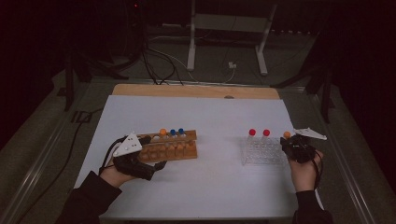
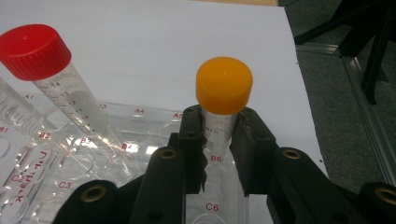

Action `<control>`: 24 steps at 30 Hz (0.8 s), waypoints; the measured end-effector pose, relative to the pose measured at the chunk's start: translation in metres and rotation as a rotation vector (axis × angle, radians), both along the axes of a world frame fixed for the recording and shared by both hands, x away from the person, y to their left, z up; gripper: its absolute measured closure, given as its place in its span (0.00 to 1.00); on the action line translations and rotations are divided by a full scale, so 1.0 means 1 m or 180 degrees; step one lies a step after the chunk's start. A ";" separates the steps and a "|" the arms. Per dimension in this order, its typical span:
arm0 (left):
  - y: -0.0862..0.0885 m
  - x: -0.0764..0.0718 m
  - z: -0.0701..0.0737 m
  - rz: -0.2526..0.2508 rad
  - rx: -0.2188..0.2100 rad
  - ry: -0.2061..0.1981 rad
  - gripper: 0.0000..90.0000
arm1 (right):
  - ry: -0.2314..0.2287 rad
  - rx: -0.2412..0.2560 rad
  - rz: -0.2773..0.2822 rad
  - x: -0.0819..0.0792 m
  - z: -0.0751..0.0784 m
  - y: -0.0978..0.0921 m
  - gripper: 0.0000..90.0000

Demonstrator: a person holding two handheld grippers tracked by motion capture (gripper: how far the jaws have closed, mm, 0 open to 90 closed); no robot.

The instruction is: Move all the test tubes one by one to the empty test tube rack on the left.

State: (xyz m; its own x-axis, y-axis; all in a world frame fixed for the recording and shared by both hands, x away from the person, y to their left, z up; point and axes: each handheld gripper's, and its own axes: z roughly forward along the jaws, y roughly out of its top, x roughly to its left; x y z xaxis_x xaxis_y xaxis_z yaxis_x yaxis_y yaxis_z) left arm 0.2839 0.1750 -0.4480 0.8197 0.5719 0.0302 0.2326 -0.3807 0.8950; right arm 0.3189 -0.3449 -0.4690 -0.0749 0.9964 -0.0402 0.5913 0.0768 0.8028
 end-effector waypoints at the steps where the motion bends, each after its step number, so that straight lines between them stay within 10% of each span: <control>1: 0.000 0.000 0.000 0.0001 0.0002 0.0003 0.02 | 0.0000 -0.0010 0.0001 0.000 0.000 0.000 0.84; 24: -0.001 -0.001 0.001 -0.0038 0.0013 0.0029 0.02 | -0.0536 -0.0025 0.0240 -0.040 0.056 0.011 0.84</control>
